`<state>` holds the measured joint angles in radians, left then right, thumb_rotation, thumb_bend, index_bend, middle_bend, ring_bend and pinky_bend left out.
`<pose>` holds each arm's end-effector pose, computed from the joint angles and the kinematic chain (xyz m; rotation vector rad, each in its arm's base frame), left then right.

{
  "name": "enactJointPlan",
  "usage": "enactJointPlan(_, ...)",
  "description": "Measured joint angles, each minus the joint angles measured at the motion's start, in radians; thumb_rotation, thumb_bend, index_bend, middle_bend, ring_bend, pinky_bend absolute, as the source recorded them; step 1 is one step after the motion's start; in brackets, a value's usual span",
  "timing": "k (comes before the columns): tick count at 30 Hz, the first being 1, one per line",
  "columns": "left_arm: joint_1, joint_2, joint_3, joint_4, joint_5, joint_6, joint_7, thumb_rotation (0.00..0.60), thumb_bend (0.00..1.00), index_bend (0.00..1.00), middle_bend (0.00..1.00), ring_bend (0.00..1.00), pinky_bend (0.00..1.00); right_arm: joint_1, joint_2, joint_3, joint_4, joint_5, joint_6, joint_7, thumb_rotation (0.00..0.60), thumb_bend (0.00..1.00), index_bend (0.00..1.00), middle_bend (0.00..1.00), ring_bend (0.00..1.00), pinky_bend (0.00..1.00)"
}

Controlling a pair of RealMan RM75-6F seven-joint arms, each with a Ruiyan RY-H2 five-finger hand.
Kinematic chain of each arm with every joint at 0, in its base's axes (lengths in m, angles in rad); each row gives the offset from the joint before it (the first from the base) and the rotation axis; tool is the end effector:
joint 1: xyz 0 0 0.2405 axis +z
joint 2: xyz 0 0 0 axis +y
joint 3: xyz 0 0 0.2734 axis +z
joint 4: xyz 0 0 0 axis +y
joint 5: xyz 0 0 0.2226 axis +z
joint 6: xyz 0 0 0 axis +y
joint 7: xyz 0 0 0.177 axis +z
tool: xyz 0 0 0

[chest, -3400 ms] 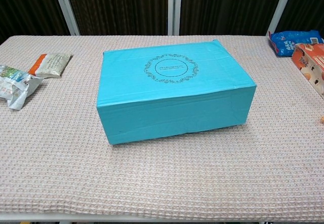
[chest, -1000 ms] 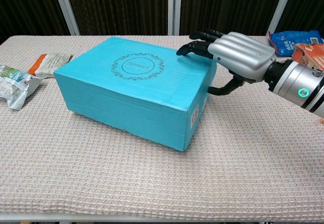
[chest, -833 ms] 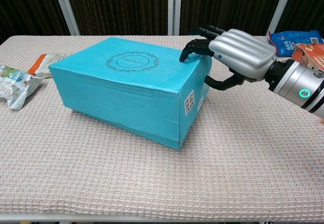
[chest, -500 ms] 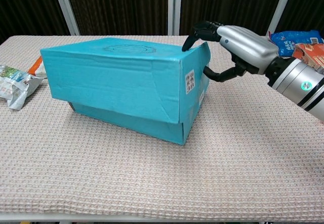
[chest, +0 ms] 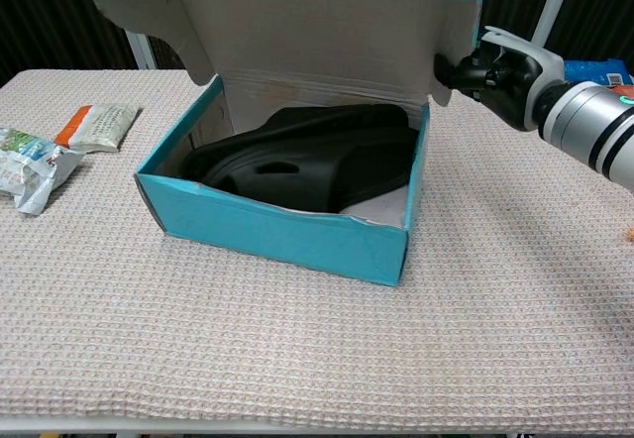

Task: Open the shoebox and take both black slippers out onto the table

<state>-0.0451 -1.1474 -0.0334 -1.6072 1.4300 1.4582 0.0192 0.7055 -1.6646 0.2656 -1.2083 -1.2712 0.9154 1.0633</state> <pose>-0.3526 0.1983 0.1430 -1.3235 -0.9924 -0.8182 -0.1737 -0.4193 -0.0474 1.0741 -2.1042 1.6760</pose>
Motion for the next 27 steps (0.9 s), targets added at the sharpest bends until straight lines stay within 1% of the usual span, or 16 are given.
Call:
enactJointPlan(4,-0.003,0.005,-0.004,0.003,0.002,-0.001,-0.01,0.6,0.0,0.17,0.14,0.06,0.11,-0.003,0.044,0.058,-0.055,0.086,-0.116,0.098,0.6,0.59,0.44,0.34,0.05,0.0)
enactJointPlan(6,-0.006,0.009,-0.005,0.005,0.004,-0.003,-0.013,0.6,0.0,0.17,0.14,0.06,0.11,-0.006,0.053,0.082,-0.068,0.115,-0.153,0.14,0.6,0.55,0.41,0.32,0.04,0.0)
enactJointPlan(8,-0.01,0.012,-0.007,0.006,0.006,-0.005,-0.018,0.6,0.0,0.17,0.14,0.06,0.11,-0.006,0.059,0.102,-0.075,0.13,-0.185,0.172,0.6,0.46,0.32,0.28,0.02,0.0)
enactJointPlan(10,-0.012,0.014,-0.008,0.008,0.007,-0.007,-0.022,0.6,0.0,0.17,0.14,0.06,0.11,-0.004,0.063,0.129,-0.075,0.15,-0.215,0.185,0.6,0.35,0.16,0.21,0.0,0.0)
enactJointPlan(11,-0.013,0.014,-0.009,0.008,0.007,-0.007,-0.024,0.6,0.0,0.17,0.14,0.06,0.11,-0.002,0.063,0.139,-0.073,0.16,-0.222,0.184,0.6,0.31,0.1,0.18,0.0,0.0)
enactJointPlan(12,-0.014,0.015,-0.009,0.009,0.008,-0.008,-0.026,0.6,0.0,0.17,0.14,0.06,0.11,0.0,0.063,0.147,-0.071,0.17,-0.225,0.18,0.6,0.25,0.04,0.12,0.0,0.0)
enactJointPlan(13,-0.015,0.015,-0.01,0.01,0.008,-0.008,-0.028,0.6,0.0,0.17,0.14,0.06,0.11,0.003,0.063,0.156,-0.069,0.183,-0.228,0.17,0.6,0.18,0.01,0.07,0.0,0.0)
enactJointPlan(14,-0.017,0.015,-0.011,0.011,0.008,-0.01,-0.03,0.6,0.0,0.17,0.14,0.06,0.11,0.006,0.063,0.161,-0.068,0.191,-0.23,0.16,0.6,0.12,0.0,0.03,0.0,0.0)
enactJointPlan(15,-0.018,0.016,-0.011,0.011,0.008,-0.012,-0.031,0.6,0.0,0.17,0.14,0.06,0.11,0.008,0.063,0.166,-0.066,0.197,-0.231,0.148,0.6,0.09,0.0,0.01,0.0,0.0)
enactJointPlan(17,-0.023,0.019,-0.014,0.011,0.009,-0.015,-0.034,0.6,0.0,0.17,0.14,0.06,0.11,0.011,0.061,0.178,-0.061,0.218,-0.226,0.115,0.6,0.04,0.0,0.0,0.0,0.0)
enactJointPlan(18,-0.024,0.022,-0.015,0.011,0.01,-0.016,-0.036,0.6,0.0,0.17,0.14,0.06,0.11,0.011,0.057,0.182,-0.057,0.231,-0.215,0.095,0.6,0.03,0.0,0.0,0.0,0.0)
enactJointPlan(21,-0.032,0.029,-0.024,0.009,0.014,-0.014,-0.043,0.6,0.0,0.17,0.14,0.06,0.11,0.011,0.031,0.197,-0.034,0.27,-0.131,-0.005,0.6,0.02,0.0,0.0,0.0,0.0)
enactJointPlan(25,-0.053,0.039,-0.039,0.01,0.023,-0.019,-0.056,0.6,0.0,0.17,0.14,0.06,0.11,0.009,-0.011,0.218,-0.004,0.302,0.071,-0.2,0.6,0.02,0.0,0.0,0.0,0.0)
enactJointPlan(27,-0.072,0.045,-0.048,0.012,0.036,-0.027,-0.071,0.6,0.0,0.17,0.14,0.06,0.11,0.0,-0.014,0.216,-0.002,0.292,0.162,-0.3,0.6,0.02,0.0,0.0,0.0,0.0)
